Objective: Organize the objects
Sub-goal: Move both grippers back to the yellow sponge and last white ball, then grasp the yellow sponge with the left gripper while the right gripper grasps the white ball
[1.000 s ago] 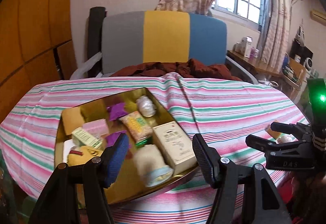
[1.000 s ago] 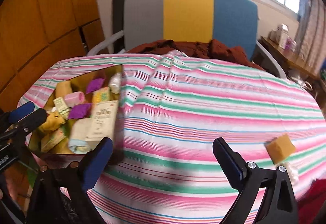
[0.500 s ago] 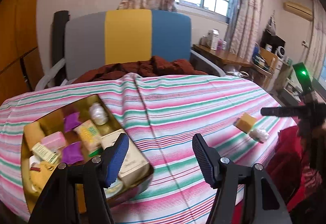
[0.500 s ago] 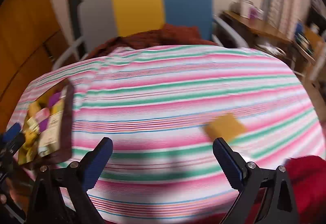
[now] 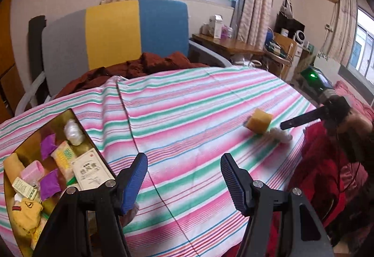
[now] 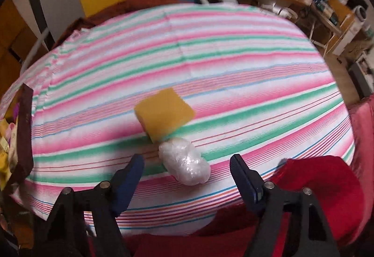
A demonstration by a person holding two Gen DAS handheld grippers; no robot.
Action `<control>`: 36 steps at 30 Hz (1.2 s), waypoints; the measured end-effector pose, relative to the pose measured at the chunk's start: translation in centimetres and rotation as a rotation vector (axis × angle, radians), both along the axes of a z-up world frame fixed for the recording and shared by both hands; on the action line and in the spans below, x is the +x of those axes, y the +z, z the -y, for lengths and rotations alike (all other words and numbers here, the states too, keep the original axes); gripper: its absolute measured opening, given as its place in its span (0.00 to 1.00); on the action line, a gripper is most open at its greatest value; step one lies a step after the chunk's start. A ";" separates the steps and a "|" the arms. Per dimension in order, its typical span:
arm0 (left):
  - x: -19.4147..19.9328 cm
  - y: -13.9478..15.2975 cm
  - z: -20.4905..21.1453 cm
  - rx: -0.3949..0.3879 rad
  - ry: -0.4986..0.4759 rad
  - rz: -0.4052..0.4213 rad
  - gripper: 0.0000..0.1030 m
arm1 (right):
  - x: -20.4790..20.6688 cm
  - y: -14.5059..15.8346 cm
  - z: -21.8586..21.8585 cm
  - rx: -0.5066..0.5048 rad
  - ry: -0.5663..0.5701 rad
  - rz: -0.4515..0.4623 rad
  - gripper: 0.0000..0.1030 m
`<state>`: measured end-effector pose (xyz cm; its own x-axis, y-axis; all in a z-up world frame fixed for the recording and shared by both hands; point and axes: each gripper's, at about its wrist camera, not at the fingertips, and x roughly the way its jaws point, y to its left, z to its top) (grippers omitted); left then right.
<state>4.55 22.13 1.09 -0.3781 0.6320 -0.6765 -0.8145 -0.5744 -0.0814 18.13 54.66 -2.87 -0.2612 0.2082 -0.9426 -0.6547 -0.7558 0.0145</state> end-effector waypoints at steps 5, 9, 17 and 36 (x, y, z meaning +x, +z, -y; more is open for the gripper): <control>0.2 -0.7 -1.0 -0.024 -0.028 0.018 0.64 | -1.5 -2.6 -0.5 -0.064 0.065 0.106 0.71; 0.3 -1.2 -2.1 -0.038 -0.051 0.030 0.64 | -2.4 -3.6 0.0 -0.059 0.102 0.191 0.52; 0.0 -2.1 -5.1 -0.064 -0.097 0.059 0.64 | -0.5 -2.8 -0.5 -0.044 0.006 0.126 0.35; 2.5 -5.8 -19.4 -0.170 -0.452 0.027 0.66 | 4.2 -0.2 -2.3 -0.089 -0.300 -0.140 0.36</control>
